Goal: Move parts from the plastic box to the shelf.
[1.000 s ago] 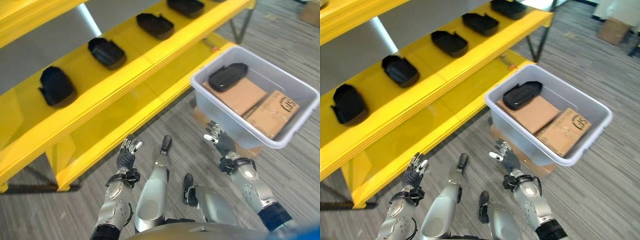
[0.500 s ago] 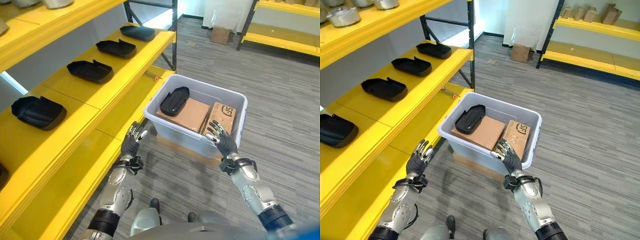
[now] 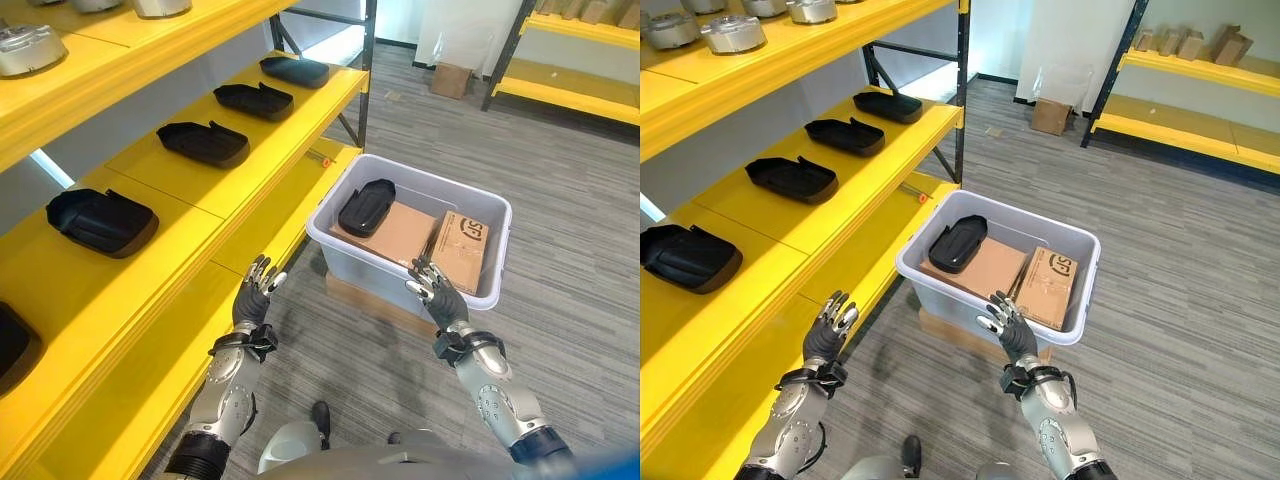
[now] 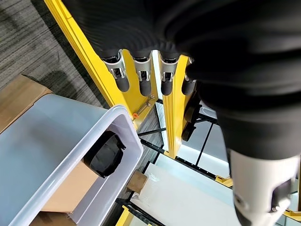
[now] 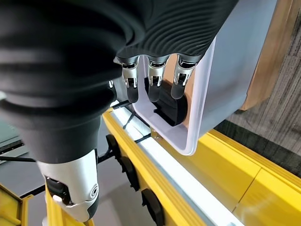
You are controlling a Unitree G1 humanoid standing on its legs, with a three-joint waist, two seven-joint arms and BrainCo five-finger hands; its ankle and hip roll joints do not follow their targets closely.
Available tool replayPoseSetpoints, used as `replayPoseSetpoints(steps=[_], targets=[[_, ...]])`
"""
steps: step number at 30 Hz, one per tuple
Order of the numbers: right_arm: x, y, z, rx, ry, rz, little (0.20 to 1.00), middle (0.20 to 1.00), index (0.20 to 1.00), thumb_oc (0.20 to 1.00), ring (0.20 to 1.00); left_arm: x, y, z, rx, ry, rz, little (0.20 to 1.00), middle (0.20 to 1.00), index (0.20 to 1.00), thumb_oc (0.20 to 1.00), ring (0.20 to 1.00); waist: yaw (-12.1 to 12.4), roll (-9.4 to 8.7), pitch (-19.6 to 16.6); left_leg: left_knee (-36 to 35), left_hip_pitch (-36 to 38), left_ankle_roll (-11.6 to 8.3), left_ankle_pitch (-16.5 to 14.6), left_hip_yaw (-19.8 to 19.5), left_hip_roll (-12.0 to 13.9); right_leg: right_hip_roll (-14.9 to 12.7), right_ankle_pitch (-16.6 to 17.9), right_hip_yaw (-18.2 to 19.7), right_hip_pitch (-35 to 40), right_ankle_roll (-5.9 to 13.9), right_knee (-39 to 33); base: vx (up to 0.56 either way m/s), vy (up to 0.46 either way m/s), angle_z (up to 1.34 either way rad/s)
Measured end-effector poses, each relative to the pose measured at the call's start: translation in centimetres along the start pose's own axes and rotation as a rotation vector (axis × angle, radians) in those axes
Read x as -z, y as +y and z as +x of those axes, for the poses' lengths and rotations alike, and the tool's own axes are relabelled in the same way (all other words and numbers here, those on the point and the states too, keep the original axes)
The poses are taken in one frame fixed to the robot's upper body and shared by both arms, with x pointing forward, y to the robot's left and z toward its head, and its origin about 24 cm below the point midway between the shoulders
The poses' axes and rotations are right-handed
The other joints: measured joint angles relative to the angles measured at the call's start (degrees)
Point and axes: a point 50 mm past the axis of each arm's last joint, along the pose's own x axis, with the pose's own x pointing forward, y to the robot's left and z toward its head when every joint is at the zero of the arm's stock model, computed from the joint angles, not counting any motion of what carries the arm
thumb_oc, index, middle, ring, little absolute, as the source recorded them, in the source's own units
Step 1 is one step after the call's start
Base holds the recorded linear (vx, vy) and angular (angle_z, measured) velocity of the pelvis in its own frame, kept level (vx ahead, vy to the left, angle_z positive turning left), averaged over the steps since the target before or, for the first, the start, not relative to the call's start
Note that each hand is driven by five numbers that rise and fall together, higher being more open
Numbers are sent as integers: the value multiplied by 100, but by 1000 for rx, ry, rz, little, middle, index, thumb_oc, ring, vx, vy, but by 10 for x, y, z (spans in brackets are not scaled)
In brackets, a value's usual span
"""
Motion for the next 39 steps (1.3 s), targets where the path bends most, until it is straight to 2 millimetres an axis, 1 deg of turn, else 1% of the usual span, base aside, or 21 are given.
replayPoseSetpoints(steps=[2, 4, 5, 6, 8, 10, 13, 15, 17, 18, 21, 23, 24, 25, 27, 29, 31, 33, 34, 36, 39], targets=[[-1, 3, 2, -8, -7, 7, 1000, 1000, 1000, 1000, 1000, 3, 0, -1, 8, 15, 9, 1000, 1000, 1000, 1000, 1000, 147, 48, 19, 5, 8, 180, -173, 76, -56, 40, 82, 122, -234, 128, 391, 22, 271, -44], [2, 7, 2, -22, 2, 5, 1000, 1000, 1000, 1000, 1000, 4, -2, 0, 22, 21, 9, 1000, 1000, 1000, 1000, 1000, 89, 168, 132, 135, -6, 214, -126, 97, 8, 160, 231, 74, -965, 610, 1928, 20, 234, -22], [9, 14, -1, -48, 28, 11, 1000, 1000, 1000, 1000, 1000, 5, -2, -2, 28, 24, 16, 1000, 1000, 1000, 1000, 1000, 84, 210, 207, 92, 153, 264, -284, 169, -78, -39, 640, -281, -1412, 794, 2620, 125, 362, -36], [8, 18, 2, -66, 25, 8, 1000, 1000, 1000, 1000, 1000, 2, -1, -2, 31, 20, 28, 1000, 1000, 1000, 1000, 1000, 188, 151, 338, 92, 297, 305, -334, 245, -132, -297, 831, -869, -1531, 655, 2878, 168, 318, -77], [7, 21, 5, -88, 24, -1, 1000, 1000, 1000, 1000, 1000, 6, 2, -6, 20, 35, 29, 1000, 1000, 1000, 1000, 1000, 225, 361, 517, -177, 531, 452, -331, 428, -120, -819, 1105, -1985, -1781, 420, 3221, 173, 98, -72], [5, 23, 7, -101, 24, -8, 1000, 1000, 1000, 1000, 1000, 3, 3, -4, 17, 19, 25, 1000, 1000, 1000, 1000, 1000, 109, 389, 555, -294, 503, 579, -260, 407, -127, -642, 808, -2194, -1851, 533, 2342, 205, 15, -23], [-1, 17, 9, -81, 0, -11, 1000, 1000, 1000, 1000, 1000, -3, -1, 2, 33, -4, 25, 1000, 1000, 1000, 1000, 1000, -42, 145, 559, -291, 335, 553, -259, 466, -199, -691, 897, -2595, -1852, 587, 680, 251, -102, 13], [-3, 13, 8, -66, -7, -9, 1000, 1000, 1000, 1000, 1000, 0, -4, 0, 45, 1, 7, 1000, 1000, 1000, 1000, 1000, -65, 97, 528, -281, 347, 478, -270, 463, -233, -769, 958, -2658, -1665, 543, 104, 275, -130, 16], [-3, 10, 5, -62, -5, -15, 1000, 1000, 1000, 1000, 1000, 7, -6, -4, 45, 23, -4, 1000, 1000, 1000, 1000, 1000, -49, 66, 490, -125, 434, 307, -328, 398, -190, -744, 978, -2323, -1369, 413, 405, 184, -90, 24], [-2, 10, 5, -60, -4, -13, 1000, 1000, 1000, 1000, 1000, 10, -5, -6, 52, 37, 5, 1000, 1000, 1000, 1000, 1000, -31, -1, 436, -25, 466, 216, -448, 336, -166, -700, 1144, -2290, -1179, 131, 255, 306, -127, 32], [-4, 11, 6, -60, -12, -14, 1000, 1000, 1000, 1000, 1000, 12, -8, -6, 56, 44, -7, 1000, 1000, 1000, 1000, 1000, -97, 77, 399, 263, 631, -79, -659, 277, 137, -472, 800, -2423, -926, -288, 506, 235, -160, 11], [-6, 7, 5, -44, -21, -8, 1000, 1000, 1000, 1000, 1000, 11, -11, -4, 67, 47, -6, 1000, 1000, 1000, 1000, 1000, -183, 25, 379, 1937, -22, -457, -821, 251, 329, -355, 484, -2560, -734, -485, 626, 114, -142, 19], [-6, 3, 3, -30, -23, -7, 1000, 1000, 1000, 1000, 1000, 10, -13, -2, 76, 42, -5, 1000, 1000, 1000, 1000, 1000, -179, -19, 397, 2661, -374, -639, -667, 219, 394, -344, 419, -2560, -722, -538, 658, 87, -61, -22], [-5, -6, -2, -4, -7, -28, 1000, 1000, 1000, 1000, 1000, 13, -17, -2, 88, 54, -5, 1000, 1000, 1000, 1000, 1000, 4, -82, 431, 4024, -1148, -922, -194, -337, 376, -274, 366, -2463, -555, -719, 665, 182, -11, -45], [-6, -8, -2, 2, -9, -40, 1000, 1000, 1000, 1000, 1000, 13, -16, -3, 89, 55, -9, 1000, 1000, 1000, 1000, 1000, -54, -109, 429, 3501, -1318, -815, -439, -525, 508, -136, 219, -2315, -525, -628, 592, 157, 42, -49], [-7, -7, -1, 6, -14, -37, 1000, 1000, 1000, 1000, 1000, 6, -14, 0, 75, 30, -11, 1000, 1000, 1000, 1000, 1000, -11, -291, 569, 1818, -1146, -658, -337, -529, 1060, 44, 205, -2098, -569, -805, 671, 207, 176, -74], [-5, -6, -1, 8, -12, -30, 1000, 1000, 1000, 1000, 1000, 9, -8, -2, 56, 47, -3, 1000, 1000, 1000, 1000, 1000, 27, -269, 575, 746, -867, -740, -113, -677, 1585, 330, 186, -1871, -548, -762, 758, 274, 320, -90], [-6, -9, 0, 25, -18, -34, 1000, 1000, 1000, 1000, 1000, 10, -3, -4, 40, 52, -1, 1000, 1000, 1000, 1000, 1000, 153, -154, 624, -303, -344, -932, 10, -1320, 1952, 602, 67, -1564, -518, -590, 897, 141, 284, -104], [-9, -15, -3, 43, -27, -38, 1000, 1000, 1000, 1000, 1000, 9, -4, -3, 39, 47, -7, 1000, 1000, 1000, 1000, 1000, 57, -48, 700, -257, -168, -979, 59, -856, 2069, 583, -3, -1629, -455, -699, 914, 123, 268, -82], [-9, -23, -8, 66, -18, -60, 1000, 1000, 1000, 1000, 1000, 11, -8, -4, 55, 51, -13, 1000, 1000, 1000, 1000, 1000, -42, 79, 674, 94, -77, -934, 76, -610, 1817, 435, -49, -1613, -417, -736, 924, 181, 303, -14], [-16, -27, -11, 88, -49, -53, 1000, 1000, 1000, 1000, 1000, 3, -15, 0, 89, 19, -13, 1000, 1000, 1000, 1000, 1000, -123, 206, 663, -9, 301, -890, 31, -264, 1315, 126, -95, -1640, -401, -398, 929, 149, 218, 26]])
